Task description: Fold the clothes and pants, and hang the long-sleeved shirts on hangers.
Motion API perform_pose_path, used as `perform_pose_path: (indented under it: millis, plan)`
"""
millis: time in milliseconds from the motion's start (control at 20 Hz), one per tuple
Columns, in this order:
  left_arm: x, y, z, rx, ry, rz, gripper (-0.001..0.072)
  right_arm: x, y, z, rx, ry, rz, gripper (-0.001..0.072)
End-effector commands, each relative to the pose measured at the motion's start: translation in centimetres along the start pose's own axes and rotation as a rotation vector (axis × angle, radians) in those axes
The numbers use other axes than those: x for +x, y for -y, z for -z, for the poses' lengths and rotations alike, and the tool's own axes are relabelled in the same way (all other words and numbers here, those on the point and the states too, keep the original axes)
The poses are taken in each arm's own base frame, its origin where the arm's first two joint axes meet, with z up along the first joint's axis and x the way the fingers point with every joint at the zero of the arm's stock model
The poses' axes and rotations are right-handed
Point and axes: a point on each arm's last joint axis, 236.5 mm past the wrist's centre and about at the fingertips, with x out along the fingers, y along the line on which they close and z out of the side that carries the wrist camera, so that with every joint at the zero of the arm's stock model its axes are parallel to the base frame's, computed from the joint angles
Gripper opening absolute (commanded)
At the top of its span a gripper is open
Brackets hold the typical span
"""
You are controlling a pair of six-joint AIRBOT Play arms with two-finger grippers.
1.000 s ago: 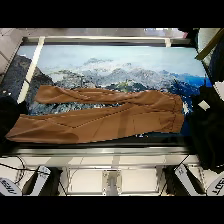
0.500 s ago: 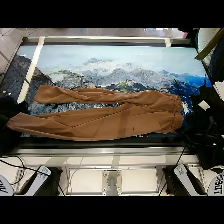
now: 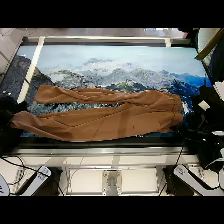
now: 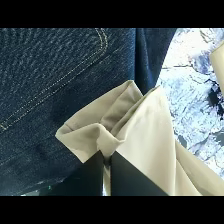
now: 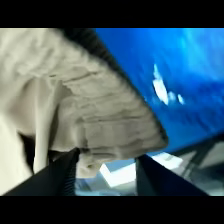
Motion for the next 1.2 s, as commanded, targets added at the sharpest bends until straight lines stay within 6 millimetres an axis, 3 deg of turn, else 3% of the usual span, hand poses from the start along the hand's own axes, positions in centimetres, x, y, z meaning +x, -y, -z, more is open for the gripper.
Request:
perform_pose_path:
  millis: [0, 100, 150, 300, 450, 600, 900, 950, 1050, 1100, 1150]
  plan:
    - [0.1, 0.1, 0.0, 0.003, 0.000, 0.002, 0.0011, 0.3, 0.3, -2.1, 0.014, 0.069, 0.009, 0.0319]
    - [0.0, 0.1, -0.2, 0.005, 0.003, 0.001, 0.0011, -0.3, -0.7, -2.5, -0.021, 0.061, -0.012, 0.0069]
    - [-0.3, 0.0, -0.7, 0.016, 0.012, -0.005, 0.0011, -1.0, -1.6, -2.7, -0.065, 0.054, -0.032, 0.0033]
    - [-2.6, -0.7, -3.8, 0.105, 0.043, -0.061, 0.0011, -5.3, -4.2, -5.1, -0.196, 0.099, -0.032, 0.0033]
    - [-4.1, -1.2, -5.5, 0.148, 0.059, -0.099, 0.0011, -10.7, -4.1, -6.6, -0.303, 0.135, 0.096, 0.0033]
    - [-3.0, -1.3, -3.0, 0.119, -0.024, -0.088, 0.0011, -12.2, -2.6, -4.2, -0.352, 0.054, 0.187, 0.0033]
    - [-0.1, -5.2, 4.3, 0.208, -0.191, -0.201, 0.0011, -8.7, 3.8, 4.2, -0.243, -0.230, 0.292, 0.0034]
    - [0.2, -5.4, 4.7, 0.212, -0.190, -0.204, 0.0011, -8.3, 4.7, 5.5, -0.211, -0.267, 0.313, 0.0058]
    - [0.4, -5.4, 4.4, 0.214, -0.172, -0.204, 0.0011, -8.7, 6.3, 6.5, -0.148, -0.299, 0.379, 0.0323]
    - [0.4, -5.4, 4.2, 0.215, -0.163, -0.205, 0.0011, -9.2, 6.4, 6.4, -0.134, -0.301, 0.397, 0.0379]
    - [0.4, -5.4, 4.1, 0.214, -0.161, -0.205, 0.0012, -9.7, 6.0, 5.9, -0.131, -0.293, 0.398, 0.0379]
